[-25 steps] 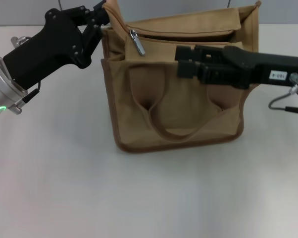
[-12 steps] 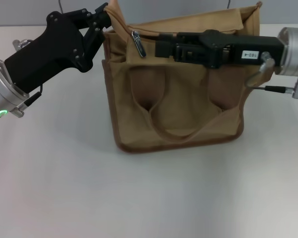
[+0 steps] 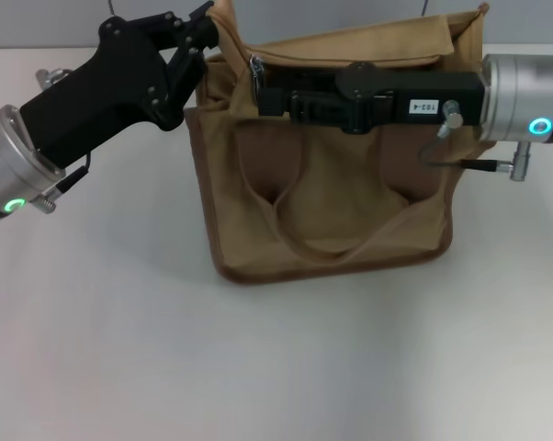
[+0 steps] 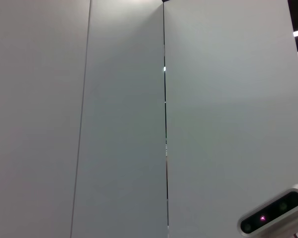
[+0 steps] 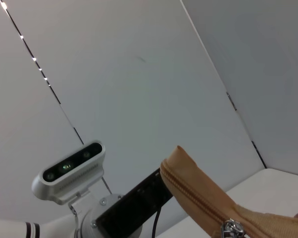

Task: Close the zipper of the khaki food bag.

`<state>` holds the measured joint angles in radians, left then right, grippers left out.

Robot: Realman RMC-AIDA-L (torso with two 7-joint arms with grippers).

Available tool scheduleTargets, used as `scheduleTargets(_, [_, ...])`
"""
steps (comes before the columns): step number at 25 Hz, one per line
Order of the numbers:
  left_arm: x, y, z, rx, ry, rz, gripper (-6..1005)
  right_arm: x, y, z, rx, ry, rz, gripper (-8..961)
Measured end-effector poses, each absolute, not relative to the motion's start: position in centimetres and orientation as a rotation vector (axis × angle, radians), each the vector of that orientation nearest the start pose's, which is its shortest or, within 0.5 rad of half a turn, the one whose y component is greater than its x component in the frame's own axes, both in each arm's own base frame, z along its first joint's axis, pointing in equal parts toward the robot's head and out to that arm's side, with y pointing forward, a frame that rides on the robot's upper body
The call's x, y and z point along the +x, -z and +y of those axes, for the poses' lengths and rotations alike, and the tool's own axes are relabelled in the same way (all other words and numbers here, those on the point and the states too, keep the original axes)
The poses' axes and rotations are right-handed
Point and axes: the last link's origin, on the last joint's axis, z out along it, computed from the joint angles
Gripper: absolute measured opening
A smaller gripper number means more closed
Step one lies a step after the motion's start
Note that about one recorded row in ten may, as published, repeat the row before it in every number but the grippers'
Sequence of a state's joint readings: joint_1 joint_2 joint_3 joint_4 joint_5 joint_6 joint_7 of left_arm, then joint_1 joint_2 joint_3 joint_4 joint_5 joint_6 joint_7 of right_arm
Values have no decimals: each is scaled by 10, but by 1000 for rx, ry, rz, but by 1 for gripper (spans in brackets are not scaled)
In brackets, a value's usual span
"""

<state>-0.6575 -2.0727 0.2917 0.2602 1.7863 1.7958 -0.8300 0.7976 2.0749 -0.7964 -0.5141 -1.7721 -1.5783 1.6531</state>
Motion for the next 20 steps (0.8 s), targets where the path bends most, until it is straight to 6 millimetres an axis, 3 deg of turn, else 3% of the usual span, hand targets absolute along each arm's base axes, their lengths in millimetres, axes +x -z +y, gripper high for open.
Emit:
scheduleTargets(12, [-194, 12, 344, -2242, 1430, -176, 60, 141, 22, 383, -2829, -1081, 774, 406])
scheduleTargets(20, [-195, 12, 349, -2163, 1450, -246, 65, 143, 24, 387, -2788, -1077, 797, 405])
